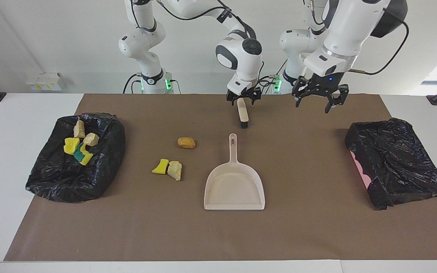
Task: Sweep and dump trash in bin
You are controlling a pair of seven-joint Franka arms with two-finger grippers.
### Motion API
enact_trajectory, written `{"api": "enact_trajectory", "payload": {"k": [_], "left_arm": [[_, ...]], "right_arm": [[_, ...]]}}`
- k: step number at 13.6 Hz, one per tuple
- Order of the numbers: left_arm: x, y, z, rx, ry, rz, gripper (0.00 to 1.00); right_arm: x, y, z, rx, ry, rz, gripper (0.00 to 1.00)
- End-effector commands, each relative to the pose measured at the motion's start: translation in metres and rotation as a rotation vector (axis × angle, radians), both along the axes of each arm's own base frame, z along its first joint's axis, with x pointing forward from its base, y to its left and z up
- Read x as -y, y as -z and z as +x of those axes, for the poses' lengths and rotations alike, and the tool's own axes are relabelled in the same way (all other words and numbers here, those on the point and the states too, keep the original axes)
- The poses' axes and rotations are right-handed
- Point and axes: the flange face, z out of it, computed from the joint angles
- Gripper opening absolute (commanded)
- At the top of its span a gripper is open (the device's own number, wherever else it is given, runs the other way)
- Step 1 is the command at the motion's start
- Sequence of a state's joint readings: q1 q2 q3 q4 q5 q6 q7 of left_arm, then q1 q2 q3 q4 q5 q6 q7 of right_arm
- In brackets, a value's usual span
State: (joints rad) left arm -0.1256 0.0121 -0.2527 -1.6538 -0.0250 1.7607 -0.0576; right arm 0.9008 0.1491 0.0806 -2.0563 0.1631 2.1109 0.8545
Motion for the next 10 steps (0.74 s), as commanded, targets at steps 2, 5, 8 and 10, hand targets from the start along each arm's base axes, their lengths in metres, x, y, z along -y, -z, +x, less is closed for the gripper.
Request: {"api": "enact_trajectory", "payload": {"k": [2, 5, 8, 10], "left_arm": [[0.056, 0.049, -0.006, 0.022, -0.01, 0.062, 1.0], [0.104, 0.091, -0.006, 0.015, -0.096, 0.051, 1.0], [0.154, 0.138, -0.013, 0.035, -0.179, 0.054, 1.0], [0.173, 0.166, -0.018, 0.029, -0.213, 0.054, 1.0]], "right_arm": [[0.021, 0.005, -0.053, -0.007, 0.02, 0.029, 1.0], [0.026, 0.017, -0.067, -0.034, 0.055, 0.034, 0.93], [0.019, 0.028, -0.079, -0.033, 0.063, 0.031, 0.85], [0.019, 0.029, -0.08, -0.034, 0.058, 0.03, 0.77]]}}
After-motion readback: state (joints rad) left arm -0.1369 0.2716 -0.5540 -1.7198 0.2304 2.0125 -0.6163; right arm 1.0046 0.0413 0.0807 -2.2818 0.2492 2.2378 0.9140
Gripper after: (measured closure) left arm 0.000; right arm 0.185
